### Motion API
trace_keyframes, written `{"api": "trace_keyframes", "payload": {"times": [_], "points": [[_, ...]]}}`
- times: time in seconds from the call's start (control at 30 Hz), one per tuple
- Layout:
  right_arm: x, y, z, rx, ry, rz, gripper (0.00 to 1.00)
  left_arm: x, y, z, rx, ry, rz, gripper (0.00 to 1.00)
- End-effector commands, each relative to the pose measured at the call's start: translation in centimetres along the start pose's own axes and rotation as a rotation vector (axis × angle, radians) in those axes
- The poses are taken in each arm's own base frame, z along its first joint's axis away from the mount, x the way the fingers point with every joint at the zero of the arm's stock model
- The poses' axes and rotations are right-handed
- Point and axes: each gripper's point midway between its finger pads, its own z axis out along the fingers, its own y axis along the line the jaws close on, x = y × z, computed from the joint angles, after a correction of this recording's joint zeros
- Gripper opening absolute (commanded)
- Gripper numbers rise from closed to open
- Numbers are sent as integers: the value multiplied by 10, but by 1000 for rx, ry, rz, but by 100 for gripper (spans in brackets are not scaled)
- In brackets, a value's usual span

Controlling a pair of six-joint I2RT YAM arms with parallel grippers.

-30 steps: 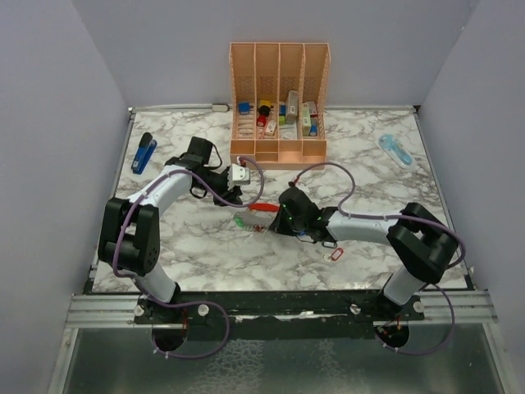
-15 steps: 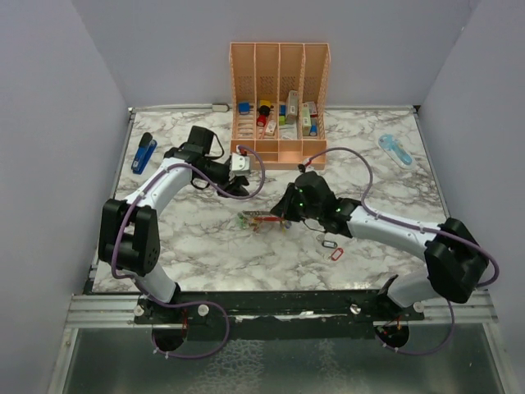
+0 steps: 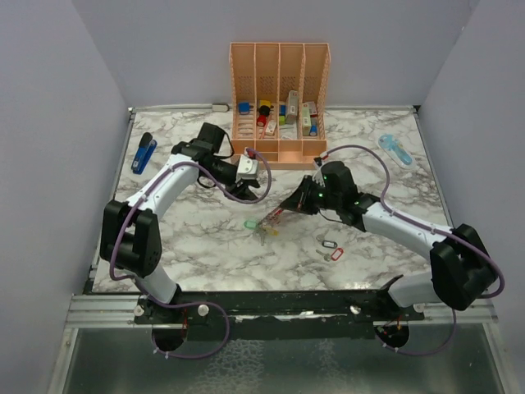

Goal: Put the keys on the keyring

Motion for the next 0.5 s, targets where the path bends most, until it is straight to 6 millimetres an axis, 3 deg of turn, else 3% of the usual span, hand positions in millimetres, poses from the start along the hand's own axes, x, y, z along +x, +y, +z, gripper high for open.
{"api": "trace_keyframes", "payload": {"times": [0.0, 0.13, 0.3, 0.47], "points": [[2, 39, -6, -178, 77, -102, 1, -27, -36, 20, 133, -56, 21, 46], [7, 50, -10, -240, 130, -195, 1, -21, -46, 38, 167, -21, 25, 49], [12, 57, -18, -282, 169, -293, 1, -21, -29, 41, 116, -7, 46, 49], [14, 57, -29, -299, 187, -443, 1, -25, -38, 40, 170, -28, 83, 49]]}}
